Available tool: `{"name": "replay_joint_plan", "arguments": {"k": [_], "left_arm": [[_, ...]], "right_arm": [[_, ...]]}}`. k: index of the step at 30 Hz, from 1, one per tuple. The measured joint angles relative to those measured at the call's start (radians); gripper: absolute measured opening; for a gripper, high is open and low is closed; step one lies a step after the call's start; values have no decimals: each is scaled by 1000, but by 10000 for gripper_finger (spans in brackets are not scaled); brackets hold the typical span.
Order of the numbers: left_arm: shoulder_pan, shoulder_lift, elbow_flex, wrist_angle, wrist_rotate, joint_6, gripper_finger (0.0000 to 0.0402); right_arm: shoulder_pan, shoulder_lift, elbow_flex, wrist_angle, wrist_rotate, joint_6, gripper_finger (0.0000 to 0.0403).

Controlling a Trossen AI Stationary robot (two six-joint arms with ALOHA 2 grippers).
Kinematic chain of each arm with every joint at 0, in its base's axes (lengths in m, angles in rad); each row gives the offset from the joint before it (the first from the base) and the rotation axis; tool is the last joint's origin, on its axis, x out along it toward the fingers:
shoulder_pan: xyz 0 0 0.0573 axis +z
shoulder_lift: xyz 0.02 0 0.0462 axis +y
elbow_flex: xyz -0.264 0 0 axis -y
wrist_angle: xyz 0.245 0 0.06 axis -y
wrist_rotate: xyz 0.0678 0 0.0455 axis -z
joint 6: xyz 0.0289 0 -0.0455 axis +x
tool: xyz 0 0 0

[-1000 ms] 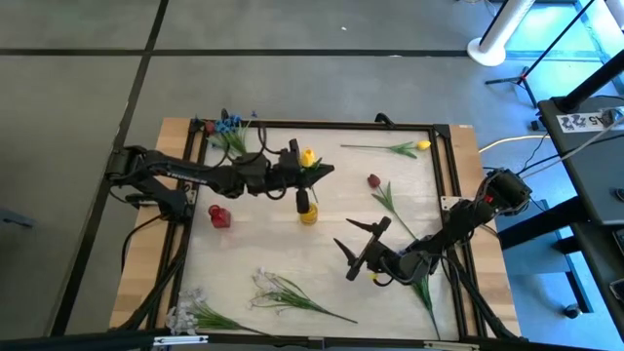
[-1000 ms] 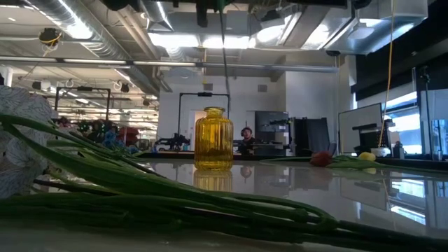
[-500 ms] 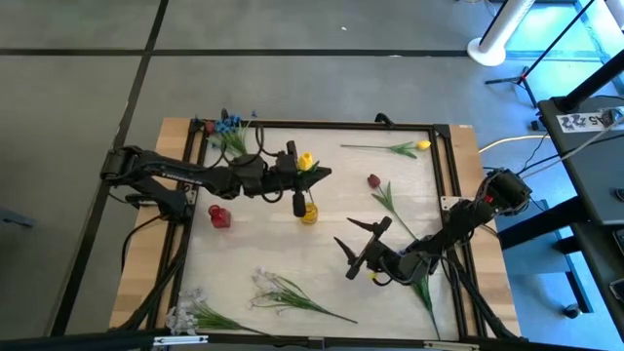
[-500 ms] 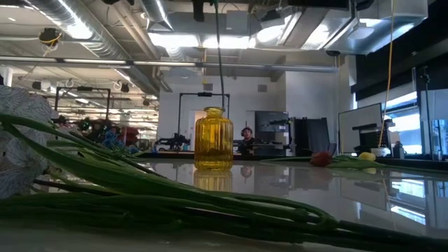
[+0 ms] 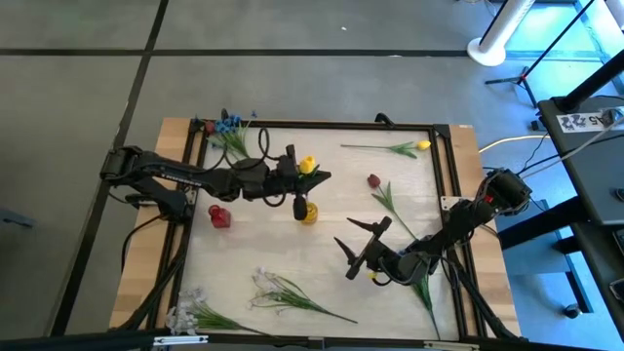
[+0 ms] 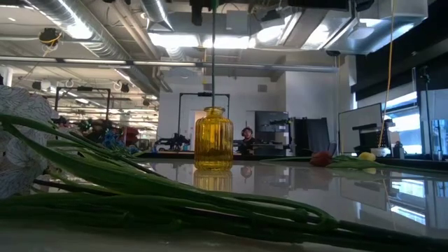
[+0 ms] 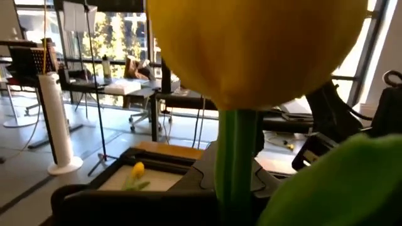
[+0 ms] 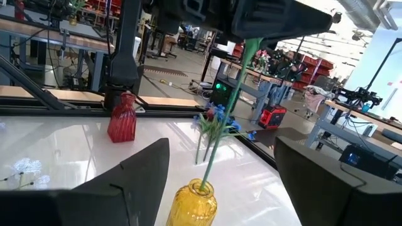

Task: Sort flowers into vase by color
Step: Put the left yellow tulip into the yellow flower vase

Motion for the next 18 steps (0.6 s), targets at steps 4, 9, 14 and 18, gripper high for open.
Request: {"name": "replay_joint_plan", "arguments": {"k": [4,9,14,18], "left_arm": [[1,0,0,-84,-25,-38,0],[20,0,0,-199,-32,-130,4],[23,0,0,-326,-16,-168,46],[32,0,0,-446,19,-217,104]], "right_arm": [[0,0,0,2,0,1,285],[-3,0,0,-2,18,2,285],[-31,-8,0,3,25,-50,285],[-51,-32,1,-4,26,-54,285]]}}
